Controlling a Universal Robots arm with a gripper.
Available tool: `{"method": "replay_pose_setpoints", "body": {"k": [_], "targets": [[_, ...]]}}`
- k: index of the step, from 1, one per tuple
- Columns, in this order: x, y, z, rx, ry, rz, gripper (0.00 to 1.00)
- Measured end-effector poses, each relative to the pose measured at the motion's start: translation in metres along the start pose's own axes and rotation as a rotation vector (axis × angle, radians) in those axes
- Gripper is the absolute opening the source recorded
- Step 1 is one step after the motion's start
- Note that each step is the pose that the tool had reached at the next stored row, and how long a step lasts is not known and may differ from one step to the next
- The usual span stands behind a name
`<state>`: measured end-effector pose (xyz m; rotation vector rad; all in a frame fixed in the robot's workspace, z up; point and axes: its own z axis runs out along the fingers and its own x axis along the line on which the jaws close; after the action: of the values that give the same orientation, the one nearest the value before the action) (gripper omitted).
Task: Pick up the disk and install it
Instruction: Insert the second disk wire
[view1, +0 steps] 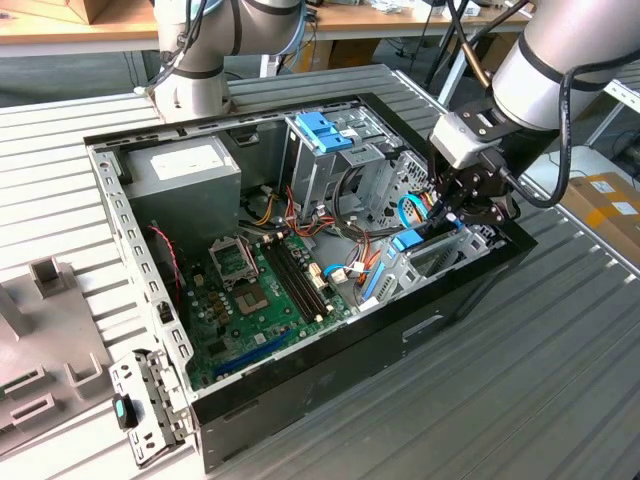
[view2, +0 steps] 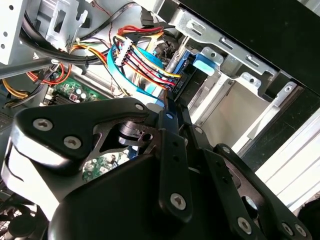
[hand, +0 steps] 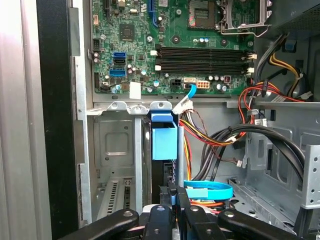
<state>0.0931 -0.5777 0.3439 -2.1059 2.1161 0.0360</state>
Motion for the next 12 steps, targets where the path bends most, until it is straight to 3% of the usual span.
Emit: {"method": "replay_pose_setpoints", "body": {"k": [12], "targets": [[0.0006, 0.0004, 0.0038, -0.0001, 0.0011, 0.0, 0.16]]}}
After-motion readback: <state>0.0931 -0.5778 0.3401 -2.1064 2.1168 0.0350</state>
